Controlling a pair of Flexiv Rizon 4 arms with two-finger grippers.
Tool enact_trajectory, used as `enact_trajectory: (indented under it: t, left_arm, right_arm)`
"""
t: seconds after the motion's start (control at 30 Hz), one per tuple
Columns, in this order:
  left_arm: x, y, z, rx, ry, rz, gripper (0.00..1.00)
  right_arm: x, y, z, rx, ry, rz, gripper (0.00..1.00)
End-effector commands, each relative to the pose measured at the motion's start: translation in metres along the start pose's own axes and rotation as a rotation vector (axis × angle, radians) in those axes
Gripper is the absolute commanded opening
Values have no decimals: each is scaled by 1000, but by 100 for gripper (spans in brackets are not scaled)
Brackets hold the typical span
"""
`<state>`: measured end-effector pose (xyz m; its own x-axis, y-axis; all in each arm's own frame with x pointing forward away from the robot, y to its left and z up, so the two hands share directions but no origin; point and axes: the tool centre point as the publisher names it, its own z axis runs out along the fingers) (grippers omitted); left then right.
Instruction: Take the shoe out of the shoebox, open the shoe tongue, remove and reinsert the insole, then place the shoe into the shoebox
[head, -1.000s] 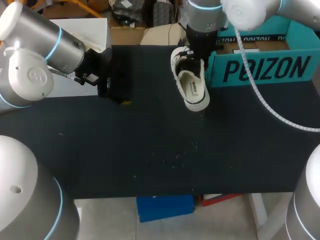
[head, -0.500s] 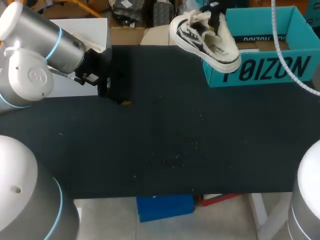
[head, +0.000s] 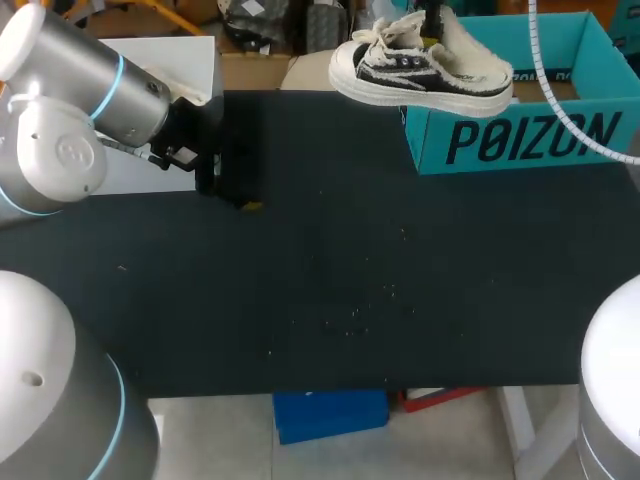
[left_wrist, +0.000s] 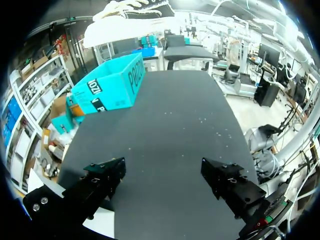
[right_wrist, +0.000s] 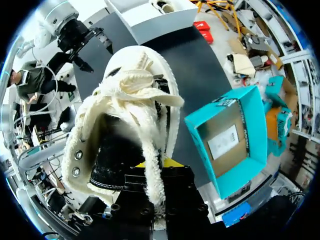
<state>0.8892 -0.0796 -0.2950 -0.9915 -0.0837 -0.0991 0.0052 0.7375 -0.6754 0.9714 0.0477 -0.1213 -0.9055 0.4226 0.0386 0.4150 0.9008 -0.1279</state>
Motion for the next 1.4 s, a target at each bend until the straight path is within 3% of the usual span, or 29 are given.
enact_trajectory:
  t: [0.03, 0.2, 0.47, 0.77, 0.97, 1.13, 1.4]
  left_arm:
    - [2, 0, 1, 0, -6, 0, 100]
    - [2, 0, 1, 0, -6, 0, 100]
    - [2, 0, 1, 0, -6, 0, 100]
    - [2, 0, 1, 0, -6, 0, 100]
    - [2, 0, 1, 0, -6, 0, 100]
    - [2, 0, 1, 0, -6, 0, 100]
    - [2, 0, 1, 0, -6, 0, 100]
  right_arm:
    - [-36, -3, -1, 61, -31, -121, 0]
    - [-76, -15, 0, 60, -59, -103, 0]
    - [-118, -25, 5, 6, -71, -190, 0]
    - [-170, -43, 16, 81, -17, -322, 0]
    - [-204, -54, 23, 76, 7, -363, 0]
    - [-231, -70, 40, 46, 43, -387, 0]
    - [-253, -89, 72, 50, 105, -343, 0]
